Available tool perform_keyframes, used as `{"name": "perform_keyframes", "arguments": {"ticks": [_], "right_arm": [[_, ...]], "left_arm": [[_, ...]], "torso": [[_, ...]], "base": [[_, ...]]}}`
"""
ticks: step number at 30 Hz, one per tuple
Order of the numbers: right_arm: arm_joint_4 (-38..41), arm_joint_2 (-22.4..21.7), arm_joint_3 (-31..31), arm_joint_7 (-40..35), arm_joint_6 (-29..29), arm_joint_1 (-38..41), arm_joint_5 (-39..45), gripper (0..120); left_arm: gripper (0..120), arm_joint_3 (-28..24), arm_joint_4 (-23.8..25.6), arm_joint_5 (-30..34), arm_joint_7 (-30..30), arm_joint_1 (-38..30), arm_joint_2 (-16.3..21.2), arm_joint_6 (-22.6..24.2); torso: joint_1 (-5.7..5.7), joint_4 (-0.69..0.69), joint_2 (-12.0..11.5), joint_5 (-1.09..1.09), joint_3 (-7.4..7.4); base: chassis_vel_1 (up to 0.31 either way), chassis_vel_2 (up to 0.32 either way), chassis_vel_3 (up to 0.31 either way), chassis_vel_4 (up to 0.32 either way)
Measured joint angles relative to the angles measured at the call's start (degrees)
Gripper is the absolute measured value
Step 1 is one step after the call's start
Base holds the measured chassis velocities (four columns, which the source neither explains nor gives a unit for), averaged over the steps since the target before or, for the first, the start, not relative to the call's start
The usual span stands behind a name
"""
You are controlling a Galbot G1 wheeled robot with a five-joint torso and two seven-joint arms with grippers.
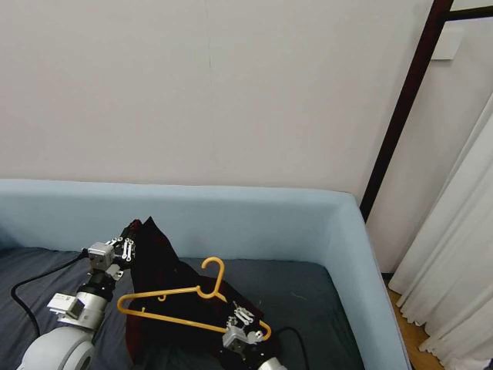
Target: Pick up the clothes from the sofa and hang them on the clothes hanger.
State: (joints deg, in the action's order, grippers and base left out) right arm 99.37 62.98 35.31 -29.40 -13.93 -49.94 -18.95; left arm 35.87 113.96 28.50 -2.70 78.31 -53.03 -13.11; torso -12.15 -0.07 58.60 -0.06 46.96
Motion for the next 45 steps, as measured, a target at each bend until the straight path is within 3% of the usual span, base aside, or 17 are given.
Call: {"name": "perform_keyframes", "arguments": {"ticks": [8,13,24,31,37,45], "right_arm": [[-1.04,-0.38,0.3,-2.7,-7.8,0.32,2.76,5],[0.71,-1.04,-0.07,-5.22,-11.41,1.05,10.2,5],[1.48,0.3,-0.3,-8.67,-12.69,5.2,17.17,5],[-1.52,3.59,-0.41,-11.04,-5.15,9.53,16.94,5],[-3.06,6.42,-0.65,-12.44,3.24,11.86,14.8,5],[-3.45,6.02,-1.89,-11.71,5.31,11.85,8.89,5]], "left_arm": [[0,0.44,1.69,-0.16,-0.33,0.61,-0.29,0.29],[0,0.51,3.18,-1.19,-0.6,1.81,-1.14,0.63],[0,-0.07,8.14,-4.38,-0.29,7.12,-3.07,0.35],[0,-4.09,11.28,-8.1,2.82,12.4,-4.64,-2.38],[0,-7.33,9.78,-11.9,3.36,13.28,-6.84,-4.72],[0,-6.48,10.8,-11.84,3.37,12.67,-7.43,-5.22]], "torso": [[0.0,0.0,0.0,0.02,0.0],[0.0,-0.01,0.0,0.02,0.0],[0.0,0.01,0.0,0.02,0.0],[0.0,0.01,0.0,0.02,0.0],[0.0,0.01,0.0,0.0,0.0],[0.0,0.0,0.0,0.02,-0.01]], "base": [[0.0,0.0,0.0,0.0],[0.0,0.0,0.0,0.0],[0.0,0.0,0.0,0.0],[0.0,0.0,0.0,0.0],[0.0,0.0,0.0,0.0],[0.0,0.0,0.0,0.0]]}}
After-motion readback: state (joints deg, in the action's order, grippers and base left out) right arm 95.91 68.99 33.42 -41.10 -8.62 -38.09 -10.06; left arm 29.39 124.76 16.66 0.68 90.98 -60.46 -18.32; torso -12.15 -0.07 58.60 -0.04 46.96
